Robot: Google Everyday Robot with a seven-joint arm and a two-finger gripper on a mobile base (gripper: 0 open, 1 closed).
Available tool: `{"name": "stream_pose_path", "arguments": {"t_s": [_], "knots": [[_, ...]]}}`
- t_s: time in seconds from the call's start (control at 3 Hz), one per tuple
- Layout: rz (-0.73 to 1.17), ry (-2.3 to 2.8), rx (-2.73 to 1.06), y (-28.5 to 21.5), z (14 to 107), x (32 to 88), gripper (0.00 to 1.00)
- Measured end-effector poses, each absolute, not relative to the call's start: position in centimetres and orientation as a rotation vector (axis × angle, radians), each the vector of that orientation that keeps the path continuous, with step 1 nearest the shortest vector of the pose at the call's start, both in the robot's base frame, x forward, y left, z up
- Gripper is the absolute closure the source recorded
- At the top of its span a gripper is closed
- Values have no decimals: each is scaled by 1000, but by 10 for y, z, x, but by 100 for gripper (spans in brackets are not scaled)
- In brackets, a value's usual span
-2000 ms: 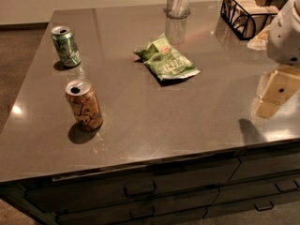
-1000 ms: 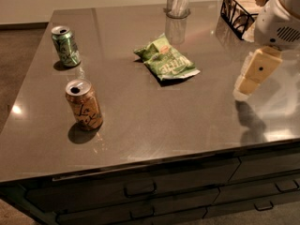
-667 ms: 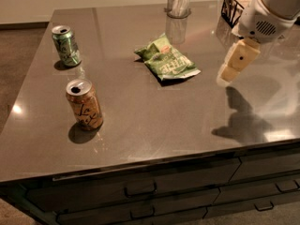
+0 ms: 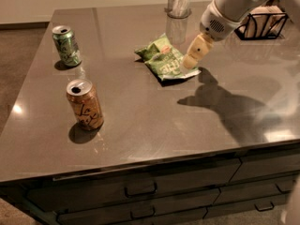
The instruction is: Pick green jalapeno chip bag
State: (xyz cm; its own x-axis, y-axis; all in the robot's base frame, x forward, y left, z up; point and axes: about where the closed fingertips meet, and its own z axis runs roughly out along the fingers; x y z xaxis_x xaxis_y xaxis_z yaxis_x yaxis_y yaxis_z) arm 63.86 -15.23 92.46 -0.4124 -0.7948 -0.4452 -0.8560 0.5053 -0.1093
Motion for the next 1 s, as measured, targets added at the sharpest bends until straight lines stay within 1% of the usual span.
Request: {"name": "stream_pose_path", "arguments": {"t_s": [0.33, 0.67, 1.0], "knots": [[240, 2329, -1332, -124, 907, 670, 0], [242, 2358, -1309, -105, 891, 695, 0], [212, 2396, -1281, -99, 877, 713, 0]]}}
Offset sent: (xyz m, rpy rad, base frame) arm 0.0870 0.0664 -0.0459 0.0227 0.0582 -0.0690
